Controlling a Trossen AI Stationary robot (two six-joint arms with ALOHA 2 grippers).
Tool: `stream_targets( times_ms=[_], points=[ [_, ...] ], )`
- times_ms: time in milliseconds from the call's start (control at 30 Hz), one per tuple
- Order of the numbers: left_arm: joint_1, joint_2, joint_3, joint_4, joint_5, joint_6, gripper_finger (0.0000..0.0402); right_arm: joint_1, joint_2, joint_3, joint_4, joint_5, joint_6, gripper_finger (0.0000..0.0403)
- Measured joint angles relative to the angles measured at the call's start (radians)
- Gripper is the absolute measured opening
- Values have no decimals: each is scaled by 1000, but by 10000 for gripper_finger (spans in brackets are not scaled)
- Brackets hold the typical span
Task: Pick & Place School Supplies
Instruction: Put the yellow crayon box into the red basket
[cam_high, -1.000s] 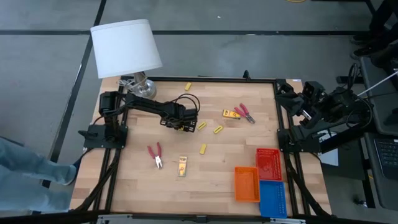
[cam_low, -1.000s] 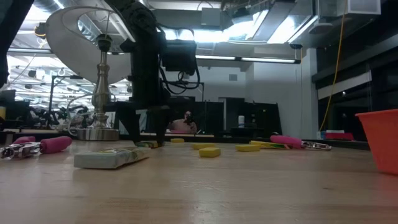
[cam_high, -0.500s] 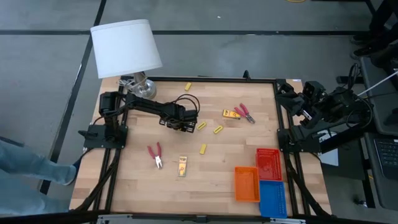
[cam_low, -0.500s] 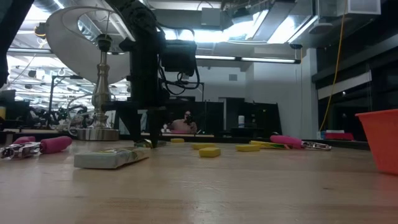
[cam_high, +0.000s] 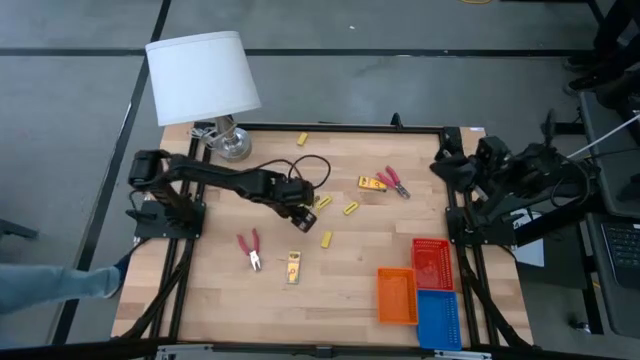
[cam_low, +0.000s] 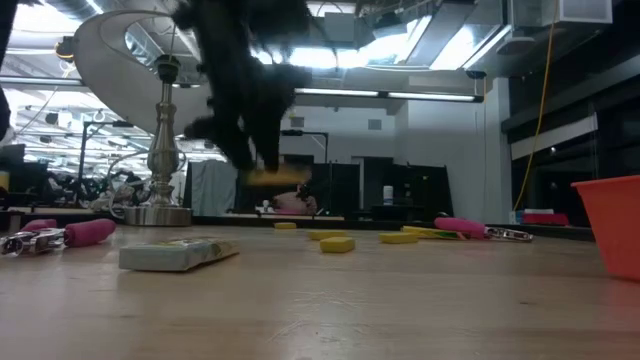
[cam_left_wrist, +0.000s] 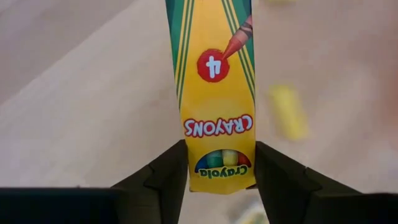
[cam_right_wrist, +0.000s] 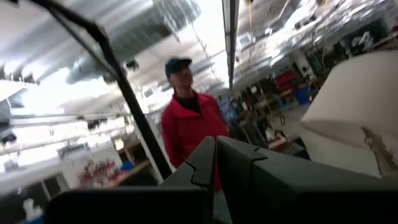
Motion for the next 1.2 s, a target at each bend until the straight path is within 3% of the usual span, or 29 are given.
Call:
stream_targets(
  times_ms=[267, 500, 700, 933, 1067, 1200],
  points=[
    [-29, -190, 0, 187, 301, 182, 167, -2, 76, 0, 33, -135, -139, 20],
    [-13, -272, 1, 383, 572, 133, 168, -53, 188, 0, 101, -199, -129, 20],
    [-14, -285, 2, 505, 708, 71, 168, -53, 330, 54, 167, -198, -190, 28],
    [-17, -288, 2, 570, 867, 24, 168, -17, 513, 235, 33, -148, -383, 110],
    [-17, -311, 3, 580, 913, 16, 168, 0, 580, 335, -85, -135, -406, 174],
    [-17, -342, 2, 576, 927, 16, 168, 24, 642, 422, -182, -135, -391, 212]
  ],
)
